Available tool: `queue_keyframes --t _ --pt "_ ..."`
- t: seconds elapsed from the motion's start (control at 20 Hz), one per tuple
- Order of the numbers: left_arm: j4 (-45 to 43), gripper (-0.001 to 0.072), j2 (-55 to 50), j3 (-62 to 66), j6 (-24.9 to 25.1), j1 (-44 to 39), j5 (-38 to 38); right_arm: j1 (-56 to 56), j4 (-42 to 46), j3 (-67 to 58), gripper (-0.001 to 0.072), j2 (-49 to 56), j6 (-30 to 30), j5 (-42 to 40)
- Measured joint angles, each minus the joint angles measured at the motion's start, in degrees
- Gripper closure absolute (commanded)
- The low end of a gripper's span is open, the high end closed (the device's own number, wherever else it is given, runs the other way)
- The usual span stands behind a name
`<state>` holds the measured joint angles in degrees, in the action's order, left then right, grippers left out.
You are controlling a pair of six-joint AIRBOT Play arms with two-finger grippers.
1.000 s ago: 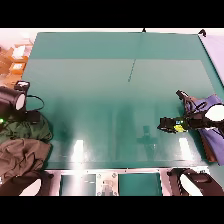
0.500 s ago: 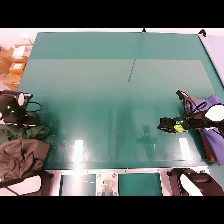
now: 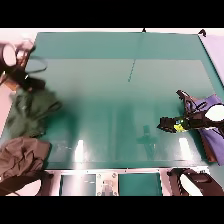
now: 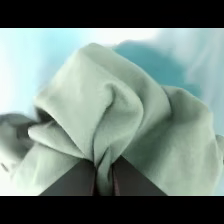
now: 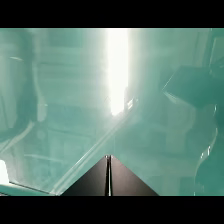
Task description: Fold the shirts.
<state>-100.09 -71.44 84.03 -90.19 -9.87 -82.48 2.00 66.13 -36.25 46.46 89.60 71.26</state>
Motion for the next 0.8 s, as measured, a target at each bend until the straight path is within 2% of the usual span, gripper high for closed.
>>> queue_keyframes --t 0.2,0.25,0.3,0.35,0.4,0.55,0.65,0.75,0.8 --pt "9.7 0.0680 -0.4 6.7 -2.0 -14.6 5.9 0.0 -0.1 0.0 0.0690 0.0 0.0 -0.6" --pt "12.1 0.0659 -1.7 7.3 -2.2 -17.5 8.1 0.0 -0.1 0.0 0.0687 0.0 0.0 -0.7" --pt "14.7 0.0350 -3.6 7.8 -2.3 -20.2 10.5 0.0 -0.1 0.0 0.0617 0.0 0.0 -0.7" --pt "17.2 0.0038 -5.6 8.2 -2.4 -22.3 12.7 0.0 -0.1 0.0 0.0457 0.0 0.0 -0.8" --pt "19.8 0.0008 -8.0 8.4 -2.6 -24.0 14.8 0.0 -0.1 0.0 0.0352 0.0 0.0 -0.8" --pt "26.9 0.0008 -13.5 8.9 -2.4 -26.1 17.0 0.0 -0.1 -0.1 0.0334 0.0 0.0 -0.8" --pt "29.4 0.0008 -15.4 9.7 -1.6 -24.8 15.9 0.0 0.0 -0.7 0.0323 0.0 0.0 -0.7" --pt "31.0 0.0009 -16.2 11.3 -0.6 -21.4 12.9 0.1 0.1 -1.5 0.0204 0.1 0.0 -0.7" --pt "31.4 0.0009 -16.6 11.8 -0.3 -19.2 10.9 0.4 0.2 -1.9 0.0204 0.2 0.0 -1.2"
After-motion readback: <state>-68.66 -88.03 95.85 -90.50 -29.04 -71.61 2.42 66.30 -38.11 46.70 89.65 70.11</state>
